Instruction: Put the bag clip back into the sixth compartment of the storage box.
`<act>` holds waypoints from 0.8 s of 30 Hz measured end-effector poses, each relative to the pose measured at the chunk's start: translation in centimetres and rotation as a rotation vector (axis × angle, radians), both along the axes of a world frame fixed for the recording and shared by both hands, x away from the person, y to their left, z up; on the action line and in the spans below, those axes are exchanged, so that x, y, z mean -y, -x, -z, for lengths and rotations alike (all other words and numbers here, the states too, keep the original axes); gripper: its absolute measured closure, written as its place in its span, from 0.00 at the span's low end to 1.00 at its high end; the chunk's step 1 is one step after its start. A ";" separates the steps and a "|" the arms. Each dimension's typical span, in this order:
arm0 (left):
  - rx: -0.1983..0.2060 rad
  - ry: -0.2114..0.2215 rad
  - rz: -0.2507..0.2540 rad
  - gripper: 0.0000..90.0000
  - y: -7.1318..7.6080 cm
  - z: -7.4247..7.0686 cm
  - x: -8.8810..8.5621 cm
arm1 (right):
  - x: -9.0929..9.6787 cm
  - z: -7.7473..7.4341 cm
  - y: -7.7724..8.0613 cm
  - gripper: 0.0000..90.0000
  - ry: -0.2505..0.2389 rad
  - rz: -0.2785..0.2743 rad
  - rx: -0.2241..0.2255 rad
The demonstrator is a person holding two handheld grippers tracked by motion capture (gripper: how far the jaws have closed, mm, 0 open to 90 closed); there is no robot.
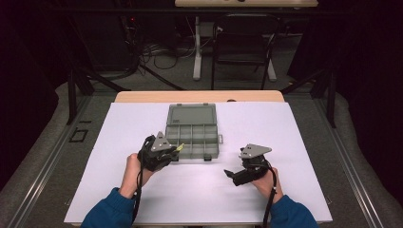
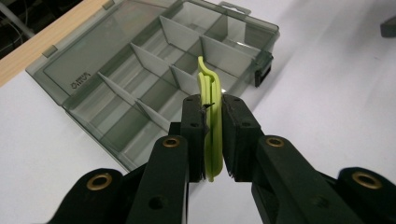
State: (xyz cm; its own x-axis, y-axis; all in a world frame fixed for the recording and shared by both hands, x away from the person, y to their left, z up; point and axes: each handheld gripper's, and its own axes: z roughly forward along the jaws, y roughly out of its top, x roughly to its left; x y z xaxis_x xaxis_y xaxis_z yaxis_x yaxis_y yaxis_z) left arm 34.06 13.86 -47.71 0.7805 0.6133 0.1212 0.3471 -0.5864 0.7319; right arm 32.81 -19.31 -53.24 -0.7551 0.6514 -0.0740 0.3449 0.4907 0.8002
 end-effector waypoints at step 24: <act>-0.072 0.051 -0.104 0.88 -4.1 0.8 1.4 | 0.2 0.2 -0.1 0.00 0.000 0.007 -0.013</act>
